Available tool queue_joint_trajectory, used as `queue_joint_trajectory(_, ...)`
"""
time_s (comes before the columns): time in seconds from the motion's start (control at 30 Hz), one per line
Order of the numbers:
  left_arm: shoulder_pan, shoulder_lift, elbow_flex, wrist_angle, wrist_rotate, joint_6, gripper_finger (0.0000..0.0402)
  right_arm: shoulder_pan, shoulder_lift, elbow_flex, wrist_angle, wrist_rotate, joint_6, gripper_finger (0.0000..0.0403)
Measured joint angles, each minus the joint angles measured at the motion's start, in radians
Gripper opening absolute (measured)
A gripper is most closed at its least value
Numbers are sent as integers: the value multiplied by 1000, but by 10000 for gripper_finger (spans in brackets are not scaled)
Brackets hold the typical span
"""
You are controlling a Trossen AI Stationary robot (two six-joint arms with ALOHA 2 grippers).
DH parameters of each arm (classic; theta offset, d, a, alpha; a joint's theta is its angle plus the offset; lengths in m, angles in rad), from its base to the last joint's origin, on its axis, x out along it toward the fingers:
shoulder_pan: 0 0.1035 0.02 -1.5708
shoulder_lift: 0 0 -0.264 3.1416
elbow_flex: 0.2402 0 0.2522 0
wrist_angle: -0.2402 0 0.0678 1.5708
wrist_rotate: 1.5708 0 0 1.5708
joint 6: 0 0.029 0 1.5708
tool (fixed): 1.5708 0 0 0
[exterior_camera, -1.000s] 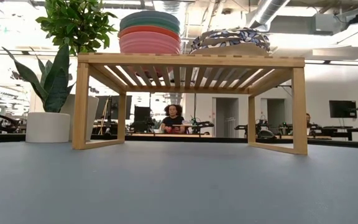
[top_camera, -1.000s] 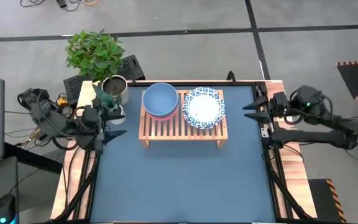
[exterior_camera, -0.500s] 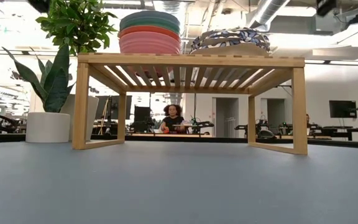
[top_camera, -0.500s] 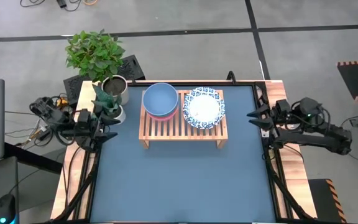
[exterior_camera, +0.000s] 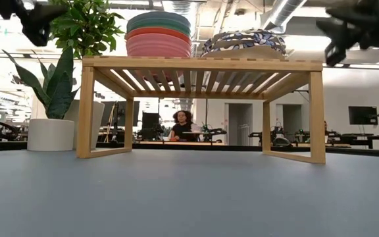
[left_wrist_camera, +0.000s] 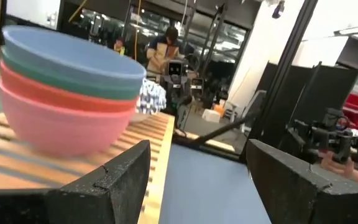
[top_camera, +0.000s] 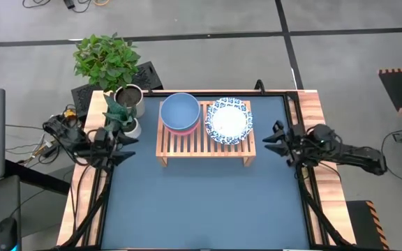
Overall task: Place and stack bowls onto a shelf
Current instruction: Return to Home Position
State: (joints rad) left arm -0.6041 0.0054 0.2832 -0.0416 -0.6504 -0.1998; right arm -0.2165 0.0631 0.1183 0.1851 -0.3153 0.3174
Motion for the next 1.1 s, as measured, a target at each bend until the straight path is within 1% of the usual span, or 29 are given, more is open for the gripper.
queue_joint_trajectory(0.17, 0, -2, -61, 1, 9, -27, 251, 69, 1, -110, 79, 0, -3, 144)
queue_joint_trajectory(0.37, 0, -1, -129, 1, 17, -59, 251, 165, 7, -109, 64, 29, -41, 144)
queue_joint_trajectory(0.5, 0, -1, -167, 6, 17, -73, 251, 199, 9, -110, 52, 56, -63, 144)
queue_joint_trajectory(0.6, 0, -1, -205, 32, 26, -75, 251, 212, 9, -110, 44, 84, -64, 144)
queue_joint_trajectory(0.77, 0, 0, -266, 105, 102, -67, 251, 217, 10, -110, 17, 85, -64, 144)
queue_joint_trajectory(0.83, 0, 2, -272, 136, 139, -38, 251, 217, 9, -110, 1, 85, -63, 144)
queue_joint_trajectory(0.93, 0, -1, -272, 131, 175, -11, 251, 217, 9, -110, -15, 85, -64, 144)
queue_joint_trajectory(1.1, 0, 1, -273, 130, 184, 68, 251, 216, 10, -110, -58, 84, -63, 144)
